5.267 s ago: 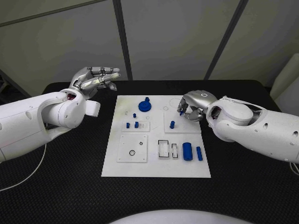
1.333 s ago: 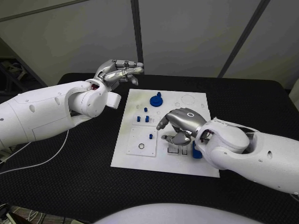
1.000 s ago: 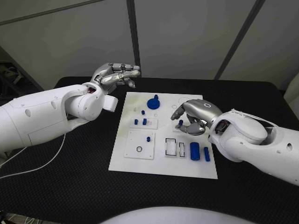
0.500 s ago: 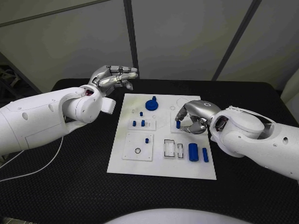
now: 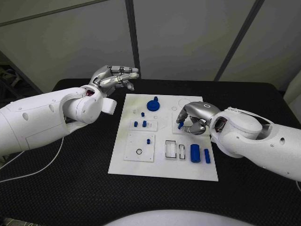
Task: Assemble the parts on the task board
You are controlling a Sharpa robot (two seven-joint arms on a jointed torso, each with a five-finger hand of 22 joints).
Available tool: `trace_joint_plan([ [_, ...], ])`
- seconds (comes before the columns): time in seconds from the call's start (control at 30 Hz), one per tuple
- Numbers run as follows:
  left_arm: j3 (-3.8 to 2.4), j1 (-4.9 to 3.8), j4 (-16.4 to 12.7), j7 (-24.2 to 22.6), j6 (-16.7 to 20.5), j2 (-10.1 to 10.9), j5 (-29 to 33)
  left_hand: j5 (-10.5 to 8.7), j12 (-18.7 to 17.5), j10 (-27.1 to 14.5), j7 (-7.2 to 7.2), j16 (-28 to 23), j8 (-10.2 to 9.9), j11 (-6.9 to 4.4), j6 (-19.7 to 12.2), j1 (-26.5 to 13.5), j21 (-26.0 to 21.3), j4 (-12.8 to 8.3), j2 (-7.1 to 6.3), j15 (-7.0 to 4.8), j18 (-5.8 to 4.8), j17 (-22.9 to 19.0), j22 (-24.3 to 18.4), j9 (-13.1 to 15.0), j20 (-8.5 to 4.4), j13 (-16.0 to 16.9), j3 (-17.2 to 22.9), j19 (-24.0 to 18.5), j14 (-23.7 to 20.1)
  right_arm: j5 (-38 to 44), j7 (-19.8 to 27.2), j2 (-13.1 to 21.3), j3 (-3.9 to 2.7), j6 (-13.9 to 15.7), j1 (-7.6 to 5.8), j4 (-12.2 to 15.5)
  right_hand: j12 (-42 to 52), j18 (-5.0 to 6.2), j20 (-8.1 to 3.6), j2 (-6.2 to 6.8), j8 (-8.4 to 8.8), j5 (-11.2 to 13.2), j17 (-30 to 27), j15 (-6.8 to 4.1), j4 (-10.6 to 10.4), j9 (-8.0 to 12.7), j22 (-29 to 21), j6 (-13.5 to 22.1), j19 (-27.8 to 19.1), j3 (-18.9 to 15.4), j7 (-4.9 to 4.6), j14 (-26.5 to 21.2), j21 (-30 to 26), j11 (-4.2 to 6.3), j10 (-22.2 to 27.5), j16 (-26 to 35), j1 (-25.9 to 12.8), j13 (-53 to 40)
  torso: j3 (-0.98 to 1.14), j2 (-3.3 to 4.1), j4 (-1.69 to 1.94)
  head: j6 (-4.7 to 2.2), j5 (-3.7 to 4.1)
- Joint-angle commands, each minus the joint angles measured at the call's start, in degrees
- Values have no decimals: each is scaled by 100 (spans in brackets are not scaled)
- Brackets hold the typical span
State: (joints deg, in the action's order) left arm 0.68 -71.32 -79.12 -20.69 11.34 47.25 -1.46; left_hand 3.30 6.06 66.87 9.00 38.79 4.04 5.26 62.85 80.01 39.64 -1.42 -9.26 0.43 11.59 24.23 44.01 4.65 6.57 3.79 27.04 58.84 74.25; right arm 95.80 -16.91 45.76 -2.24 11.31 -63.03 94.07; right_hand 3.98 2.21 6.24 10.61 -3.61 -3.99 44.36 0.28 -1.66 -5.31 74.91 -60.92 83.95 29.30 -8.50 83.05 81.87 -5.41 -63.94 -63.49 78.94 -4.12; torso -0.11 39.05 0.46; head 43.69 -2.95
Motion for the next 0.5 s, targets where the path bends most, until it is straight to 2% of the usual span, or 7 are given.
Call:
trace_joint_plan([
  [0.03, -5, -7, -1, -18, -65, 1, 17, 10, -38, -10, 28, -32, -20, 29, -21, -6, -21, -12, 45, 1, -114, -6, -8, 3, -15, -8, 10, -12, 0, 59, 52, -11, -3, 129, -11, 6, 39, -13, 1, -45, -50, -39, 33, -23, 11, -15, 850, -82, 211, 79, 13, 35, 54, 22, -113, -50, 23, -12, 3, 1, -1, 4, 12],
  [0.23, -5, -7, 1, -15, -62, 5, 17, 9, -39, -12, 29, -39, -20, 30, -22, -6, -24, -13, 48, 2, -114, -7, -9, 3, -14, -8, 8, -13, 2, 155, -8, -11, -4, -43, -11, -2, 164, -61, -87, -133, -116, -55, 136, -130, 90, -66, 1012, -299, 307, 262, 109, 59, 238, 163, -623, -180, 133, -81, 2, -5, 1, 15, 8],
  [0.5, -4, -7, 3, -11, -64, 7, 17, 5, -44, -18, 31, -61, -21, 33, -27, -9, -33, -15, 56, 5, -114, -12, -12, 2, -11, -7, 3, -17, 7, 352, -72, -15, -5, -104, -11, 12, 252, -110, -220, -255, -260, -56, 191, -266, 238, -211, 1170, -667, 398, 275, 238, 62, 418, 323, -1077, -268, 216, -195, 1, -9, -5, 26, 9],
])
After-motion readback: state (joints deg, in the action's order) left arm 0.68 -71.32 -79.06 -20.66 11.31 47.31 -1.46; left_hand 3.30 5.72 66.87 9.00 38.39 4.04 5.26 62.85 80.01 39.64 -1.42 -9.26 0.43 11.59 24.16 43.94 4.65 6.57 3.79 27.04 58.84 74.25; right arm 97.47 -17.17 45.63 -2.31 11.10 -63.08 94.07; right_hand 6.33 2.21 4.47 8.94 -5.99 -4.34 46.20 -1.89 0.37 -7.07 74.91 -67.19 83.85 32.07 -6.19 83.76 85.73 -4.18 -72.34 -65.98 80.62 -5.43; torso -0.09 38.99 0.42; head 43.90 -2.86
